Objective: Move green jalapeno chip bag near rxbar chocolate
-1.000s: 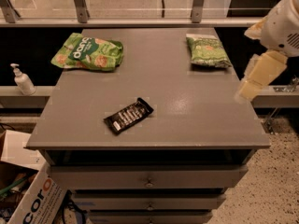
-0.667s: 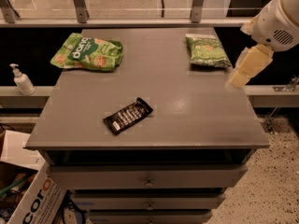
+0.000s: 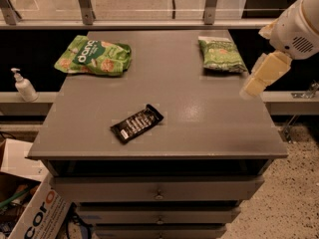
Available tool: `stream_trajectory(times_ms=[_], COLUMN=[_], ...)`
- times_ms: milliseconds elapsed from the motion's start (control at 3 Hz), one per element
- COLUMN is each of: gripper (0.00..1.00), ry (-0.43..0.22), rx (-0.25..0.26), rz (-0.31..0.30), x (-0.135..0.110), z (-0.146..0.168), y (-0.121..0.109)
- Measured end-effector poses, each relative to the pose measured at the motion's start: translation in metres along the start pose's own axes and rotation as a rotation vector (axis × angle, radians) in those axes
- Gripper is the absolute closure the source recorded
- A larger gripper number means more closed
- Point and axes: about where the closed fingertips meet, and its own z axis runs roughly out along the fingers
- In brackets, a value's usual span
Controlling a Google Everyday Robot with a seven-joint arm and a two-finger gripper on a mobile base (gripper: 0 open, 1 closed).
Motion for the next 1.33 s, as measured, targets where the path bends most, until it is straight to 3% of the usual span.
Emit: stream_trajectory(times_ms=[333, 667, 1333], gripper=[0.0, 0.0, 0.0], ry=[-0.045, -0.12, -0.291], rx=[0.065, 0.112, 0.07], rz=[0.045, 0.118, 0.341], x=[0.008, 0.011, 0.006], z=[0.022, 0.049, 0.121], y=[-0.023, -0.063, -0.132])
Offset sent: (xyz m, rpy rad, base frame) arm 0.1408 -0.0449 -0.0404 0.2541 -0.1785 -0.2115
